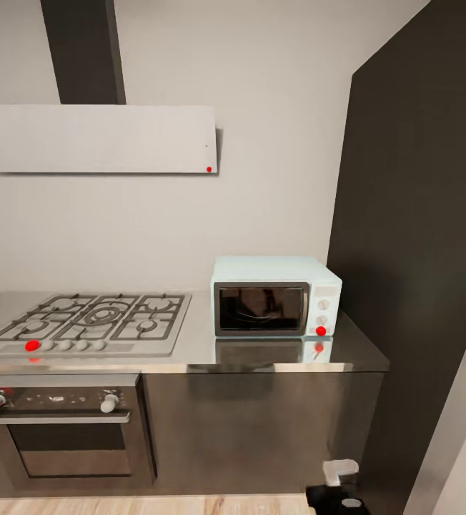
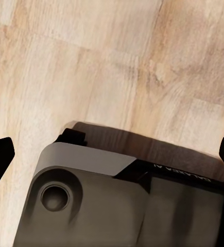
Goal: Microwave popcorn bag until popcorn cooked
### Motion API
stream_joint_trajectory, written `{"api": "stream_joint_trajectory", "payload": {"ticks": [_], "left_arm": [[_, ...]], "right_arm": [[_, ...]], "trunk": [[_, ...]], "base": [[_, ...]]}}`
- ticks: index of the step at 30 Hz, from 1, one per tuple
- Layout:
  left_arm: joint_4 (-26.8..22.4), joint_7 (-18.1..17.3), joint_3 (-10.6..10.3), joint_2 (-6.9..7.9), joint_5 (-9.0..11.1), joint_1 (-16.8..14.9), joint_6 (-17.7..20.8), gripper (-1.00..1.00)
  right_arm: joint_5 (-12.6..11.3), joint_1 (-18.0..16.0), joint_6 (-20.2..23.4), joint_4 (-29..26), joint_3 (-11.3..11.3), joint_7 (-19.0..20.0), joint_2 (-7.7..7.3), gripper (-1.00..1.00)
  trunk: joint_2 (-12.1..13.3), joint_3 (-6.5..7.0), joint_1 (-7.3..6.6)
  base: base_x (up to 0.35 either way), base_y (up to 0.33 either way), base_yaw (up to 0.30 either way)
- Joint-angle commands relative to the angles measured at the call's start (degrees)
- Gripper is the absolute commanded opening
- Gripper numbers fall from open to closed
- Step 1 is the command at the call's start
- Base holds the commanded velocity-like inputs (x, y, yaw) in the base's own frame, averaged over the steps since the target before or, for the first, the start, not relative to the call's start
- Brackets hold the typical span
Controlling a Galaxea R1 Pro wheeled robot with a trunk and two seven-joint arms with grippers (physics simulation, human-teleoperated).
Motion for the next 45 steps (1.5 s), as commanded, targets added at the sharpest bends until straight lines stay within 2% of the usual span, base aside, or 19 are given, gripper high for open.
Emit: {"api": "stream_joint_trajectory", "payload": {"ticks": [1, 3, 7, 11, 13, 16, 18, 20, 21, 23, 25, 27, 28, 30, 32, 33, 40, 45], "left_arm": [[-0.01, 0.21, -0.48, 0.01, 0.40, -0.03, -0.15, 1.00], [-0.01, 0.16, -0.48, 0.03, 0.40, -0.03, -0.15, 1.00], [-0.08, 0.13, -0.48, 0.03, 0.39, -0.03, -0.21, 1.00], [-0.10, -0.11, -0.48, 0.08, 0.25, -0.03, -0.22, 1.00], [-0.10, -0.32, -0.49, 0.04, 0.22, -0.03, -0.22, 1.00], [-0.10, -0.39, -0.55, 0.03, 0.15, -0.03, -0.22, 1.00], [-0.10, -0.40, -0.56, 0.03, 0.19, -0.03, -0.22, 1.00], [-0.10, -0.40, -0.55, 0.03, 0.21, -0.03, -0.22, 1.00], [-0.12, -0.40, -0.54, 0.03, 0.21, -0.03, -0.22, 1.00], [-0.16, -0.40, -0.50, 0.03, 0.16, -0.03, -0.22, 1.00], [-0.30, -0.35, -0.48, 0.03, 0.14, -0.03, -0.15, 1.00], [-0.34, -0.34, -0.48, 0.03, 0.13, -0.03, -0.08, 1.00], [-0.35, -0.37, -0.48, 0.00, 0.13, -0.03, -0.05, 1.00], [-0.32, -0.39, -0.48, -0.08, 0.17, -0.03, 0.02, 1.00], [-0.28, -0.40, -0.43, -0.10, 0.21, -0.03, 0.06, 1.00], [-0.28, -0.40, -0.44, -0.07, 0.21, -0.03, 0.05, 1.00], [-0.28, -0.49, -0.44, 0.02, 0.13, -0.03, -0.04, 1.00], [-0.28, -0.47, -0.44, 0.09, 0.15, -0.03, -0.04, 1.00]], "right_arm": [[0.52, -2.93, 2.71, -0.63, -0.32, 0.25, 0.69, 1.00], [0.51, -7.88, 7.36, -1.44, -0.34, 0.56, 1.28, 1.00], [0.40, -14.99, 12.83, -2.85, -0.31, 0.77, 1.28, 1.00], [0.33, -16.61, 21.46, -12.93, -0.34, 0.78, 1.28, 1.00], [0.21, -17.04, 27.36, -21.50, -0.04, 0.78, 1.28, 1.00], [0.09, -20.72, 35.55, -29.70, 2.20, 0.78, 1.28, 1.00], [0.06, -25.00, 40.85, -32.56, 2.78, 0.78, 1.28, 1.00], [0.06, -28.62, 42.63, -33.26, 2.94, 0.78, 1.28, 1.00], [0.06, -29.17, 42.62, -33.25, 2.90, 0.78, 1.28, 1.00], [-0.24, -29.90, 40.45, -32.39, 2.78, 0.88, 1.28, 1.00], [-3.95, -30.09, 31.35, -28.19, 2.58, 1.73, 1.28, 1.00], [-6.32, -30.13, 24.42, -23.28, 2.51, 2.28, 1.28, 1.00], [-6.76, -30.14, 22.07, -21.54, 2.49, 2.37, 1.28, 1.00], [-7.44, -30.12, 14.58, -17.68, 2.33, 2.45, 1.20, 1.00], [-7.71, -30.15, 6.13, -15.50, 2.16, 2.53, -0.39, 1.00], [-7.73, -30.11, 3.95, -14.40, 2.14, 2.59, -0.74, 1.00], [-7.76, -30.07, 2.63, -10.70, 2.03, 2.30, -2.68, 1.00], [-7.69, -30.07, 2.41, -5.25, 2.02, 1.84, -4.53, 1.00]], "trunk": [[-0.06, -0.10, 0.00], [-0.06, -0.10, 0.00], [-0.06, -0.10, 0.00], [-0.06, -0.10, 0.00], [-0.06, -0.10, 0.00], [-0.06, -0.10, 0.00], [-0.06, -0.10, 0.00], [-0.06, -0.10, 0.00], [-0.06, -0.10, 0.00], [-0.06, -0.10, 0.00], [-0.06, -0.10, 0.00], [-0.06, -0.10, 0.00], [-0.06, -0.10, 0.00], [-0.06, -0.10, 0.00], [-0.06, -0.10, 0.00], [-0.06, -0.10, 0.00], [-0.06, -0.10, 0.00], [-0.06, -0.10, 0.00]], "base": [[0.000, 0.000, 0.000], [0.000, 0.000, 0.000], [0.000, 0.000, 0.000], [0.000, 0.000, 0.000], [0.000, 0.000, 0.000], [0.000, 0.000, 0.000], [0.000, 0.000, 0.000], [0.000, 0.000, 0.000], [0.000, 0.000, 0.000], [0.000, 0.000, 0.000], [0.000, 0.000, 0.000], [0.000, 0.000, 0.000], [0.000, 0.000, 0.000], [0.000, 0.000, 0.000], [0.000, 0.000, 0.000], [0.000, 0.000, 0.000], [0.000, 0.000, 0.000], [0.000, 0.000, 0.000]]}}
